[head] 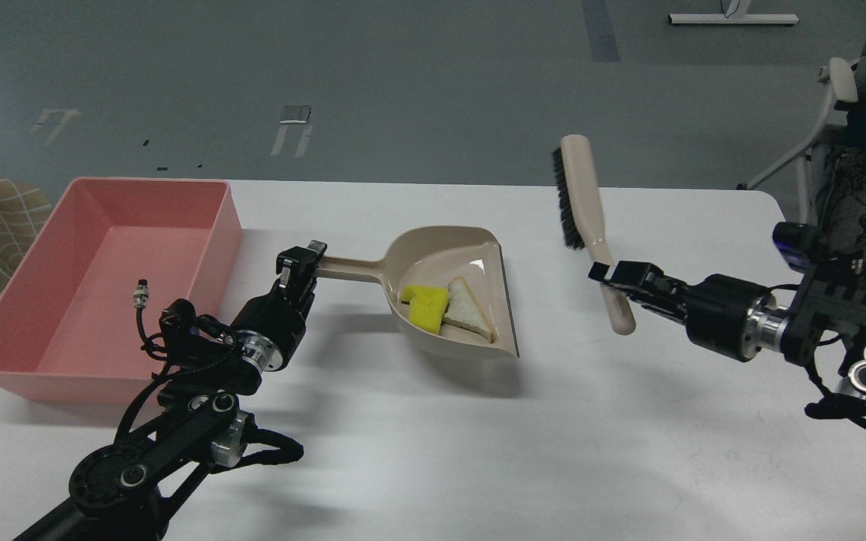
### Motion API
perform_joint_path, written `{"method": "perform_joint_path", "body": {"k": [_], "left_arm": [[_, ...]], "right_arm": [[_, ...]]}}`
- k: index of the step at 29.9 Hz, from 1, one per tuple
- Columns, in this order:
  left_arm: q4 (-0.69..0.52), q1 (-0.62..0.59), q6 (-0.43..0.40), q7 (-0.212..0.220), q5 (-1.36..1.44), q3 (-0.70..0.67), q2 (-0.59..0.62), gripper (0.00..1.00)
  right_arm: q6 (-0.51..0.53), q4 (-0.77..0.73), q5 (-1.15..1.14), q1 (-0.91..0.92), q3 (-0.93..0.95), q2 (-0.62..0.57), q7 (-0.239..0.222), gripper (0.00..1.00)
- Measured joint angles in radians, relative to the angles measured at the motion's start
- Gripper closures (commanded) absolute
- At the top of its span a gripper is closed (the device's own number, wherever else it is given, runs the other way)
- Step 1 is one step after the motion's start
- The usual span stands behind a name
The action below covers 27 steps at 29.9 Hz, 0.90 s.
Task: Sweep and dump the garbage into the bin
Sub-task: 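Lift the loaded dustpan with the left gripper over the pink bin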
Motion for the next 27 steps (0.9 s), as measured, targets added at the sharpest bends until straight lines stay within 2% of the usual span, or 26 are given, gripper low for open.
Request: {"method": "perform_joint_path", "body": {"k": [6, 16, 22, 27], "left_arm": [[-0.080, -0.008, -0.002, 0.027, -0.055, -0.086, 0.024, 1.00], [-0.176, 0.001, -0.022, 0.110, -0.112, -0.325, 0.097, 1.00], [-0.187, 0.052, -0.122, 0.158, -0.186, -0.536, 0.197, 1.00], [-0.188, 0.161, -0.220, 0.165, -0.208, -0.682, 0.295, 1.00]], "right_arm": [[0.004, -0.073, 0.034, -0.020, 0.006, -0.091, 0.011, 1.00], [-0.005, -0.103, 0.034, -0.095, 0.006, -0.092, 0.031, 1.00], [-0.005, -0.098, 0.034, -0.098, 0.006, -0.082, 0.031, 1.00], [-0.005, -0.093, 0.034, -0.099, 0.009, -0.077, 0.031, 1.00]]}}
